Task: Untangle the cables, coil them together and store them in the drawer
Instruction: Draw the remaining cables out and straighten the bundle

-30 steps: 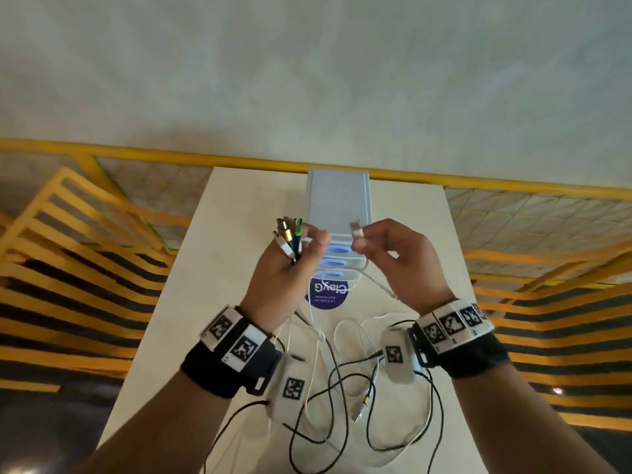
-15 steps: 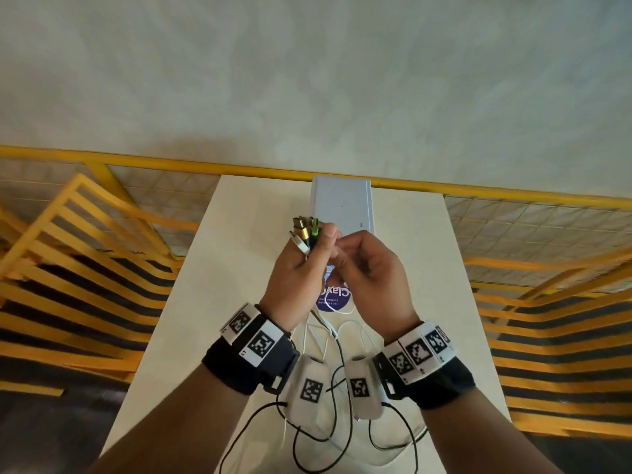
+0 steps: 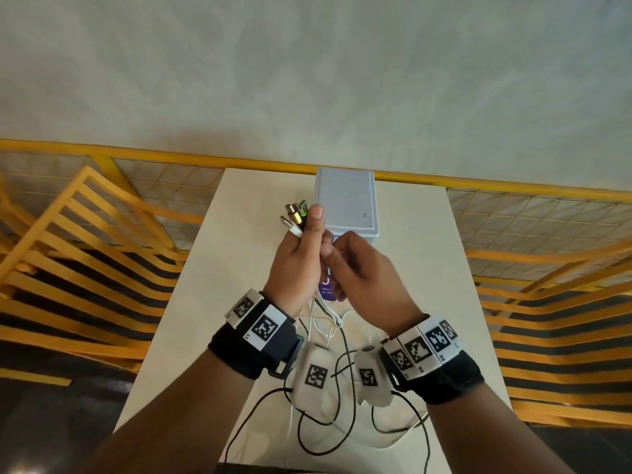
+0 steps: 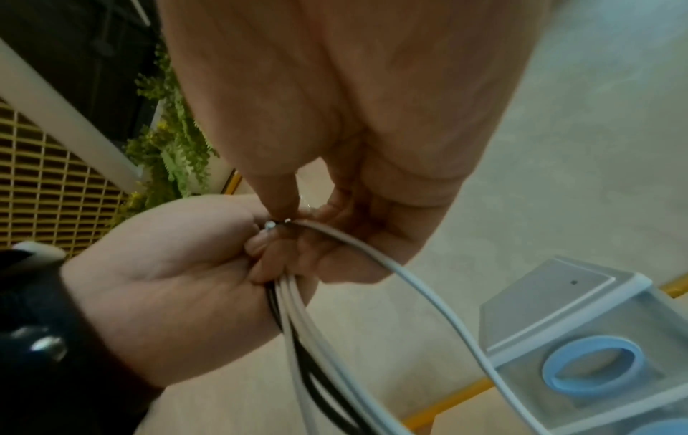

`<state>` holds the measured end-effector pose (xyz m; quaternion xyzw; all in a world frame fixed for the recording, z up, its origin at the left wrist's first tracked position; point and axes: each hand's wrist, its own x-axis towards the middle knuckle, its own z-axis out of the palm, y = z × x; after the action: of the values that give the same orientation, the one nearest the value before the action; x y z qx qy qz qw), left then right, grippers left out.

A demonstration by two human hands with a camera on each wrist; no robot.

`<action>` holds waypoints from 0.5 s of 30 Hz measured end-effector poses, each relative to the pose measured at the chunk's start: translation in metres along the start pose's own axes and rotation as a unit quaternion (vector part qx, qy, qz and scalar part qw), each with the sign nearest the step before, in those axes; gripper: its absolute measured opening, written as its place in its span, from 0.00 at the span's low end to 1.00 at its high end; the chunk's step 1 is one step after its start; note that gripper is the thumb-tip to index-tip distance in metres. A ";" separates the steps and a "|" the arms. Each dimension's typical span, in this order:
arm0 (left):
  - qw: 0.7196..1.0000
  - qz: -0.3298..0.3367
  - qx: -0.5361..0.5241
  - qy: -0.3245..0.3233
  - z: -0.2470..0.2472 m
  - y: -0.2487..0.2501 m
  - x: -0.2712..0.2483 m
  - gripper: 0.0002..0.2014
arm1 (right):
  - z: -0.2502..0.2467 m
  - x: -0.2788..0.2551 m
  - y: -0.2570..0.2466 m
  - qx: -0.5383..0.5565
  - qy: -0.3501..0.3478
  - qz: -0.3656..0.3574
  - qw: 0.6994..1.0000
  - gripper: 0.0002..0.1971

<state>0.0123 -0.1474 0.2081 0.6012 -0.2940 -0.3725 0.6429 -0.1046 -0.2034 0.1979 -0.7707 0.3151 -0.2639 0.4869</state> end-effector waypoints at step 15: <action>0.981 0.050 -0.150 0.109 -0.036 0.050 0.051 0.18 | 0.015 -0.023 0.025 -0.001 -0.078 -0.001 0.997 0.22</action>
<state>0.0764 -0.1700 0.2506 0.5191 -0.1927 -0.3125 0.7719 -0.1152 -0.1854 0.1668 -0.7900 0.2753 -0.2029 0.5090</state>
